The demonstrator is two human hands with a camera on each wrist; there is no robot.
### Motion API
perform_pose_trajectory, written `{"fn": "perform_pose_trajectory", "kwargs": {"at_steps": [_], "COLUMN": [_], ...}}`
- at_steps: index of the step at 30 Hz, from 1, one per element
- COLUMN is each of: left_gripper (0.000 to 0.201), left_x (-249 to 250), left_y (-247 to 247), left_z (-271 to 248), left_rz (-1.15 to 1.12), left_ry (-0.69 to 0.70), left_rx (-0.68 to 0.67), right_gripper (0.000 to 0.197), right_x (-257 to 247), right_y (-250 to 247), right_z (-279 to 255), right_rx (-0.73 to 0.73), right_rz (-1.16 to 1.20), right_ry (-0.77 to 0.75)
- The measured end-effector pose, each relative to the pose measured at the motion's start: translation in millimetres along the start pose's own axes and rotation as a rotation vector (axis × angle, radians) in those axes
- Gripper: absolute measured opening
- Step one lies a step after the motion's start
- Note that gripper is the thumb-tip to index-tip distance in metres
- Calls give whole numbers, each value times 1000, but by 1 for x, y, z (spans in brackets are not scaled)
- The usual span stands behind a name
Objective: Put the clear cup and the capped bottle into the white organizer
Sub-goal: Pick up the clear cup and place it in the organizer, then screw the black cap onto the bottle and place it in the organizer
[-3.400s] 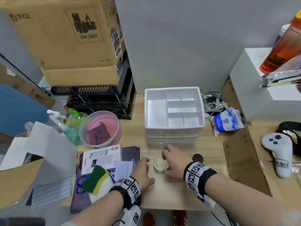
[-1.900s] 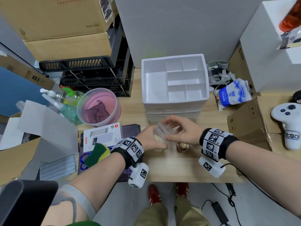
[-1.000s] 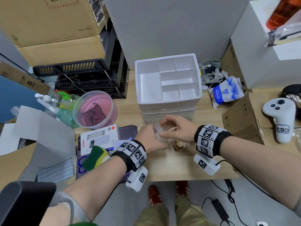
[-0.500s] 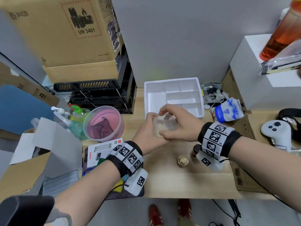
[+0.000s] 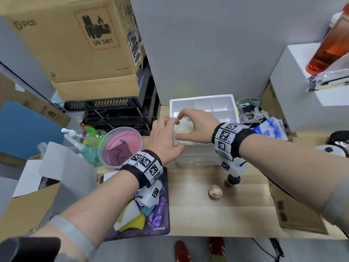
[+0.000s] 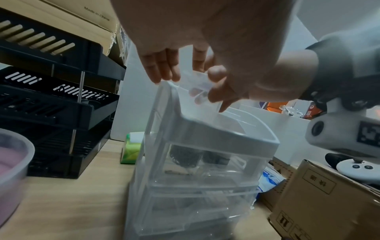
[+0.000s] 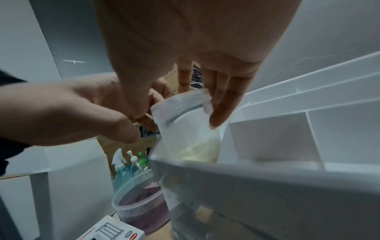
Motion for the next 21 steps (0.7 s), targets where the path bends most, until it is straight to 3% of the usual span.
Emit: {"fn": "perform_pose_trajectory", "kwargs": {"at_steps": [2,4,7,9,11,13,15,17,21], "left_gripper": [60,56,39,28,30,43,56,61,69], "left_x": [-2,2,21,28,23,4,-18,-27,-25], "left_y": [-4,-12,-9,25,78,137,180,210,243], "left_z": [-2,-8,-29,-46,-61,-77,-93,-103,-110], "left_rz": [-35,-86,-115,-145,-92,52,95,67,43], "left_ry": [-8,32,228,324,290,129,-61,-141,-159], "left_rx": [71,188,260,96,-196,-496,-691,-777,-813], "right_gripper": [56,45,23,14,10,11,24,43,54], "right_x": [0,2,19,45,68,83,90,97,116], "right_y": [-4,-16,-24,-10,15,51,98,135,181], "right_z": [-7,-22,-60,-86,-109,-127,-145,-157,-156], "right_rx": [29,196,405,402,328,118,-167,-326,-400], "right_rz": [32,84,173,171,170,131,-25,-151,-163], "right_ry": [-12,-57,-59,36,91,123,154,205,321]}}
Point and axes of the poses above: each hand's wrist, its own z-axis towards the middle knuckle, its own y-axis out of the palm, x = y × z, the point moved 8 cm from there along z, towards the middle knuckle, and after that the axes turned 2 degrees about -x, right-handed, at the moved point
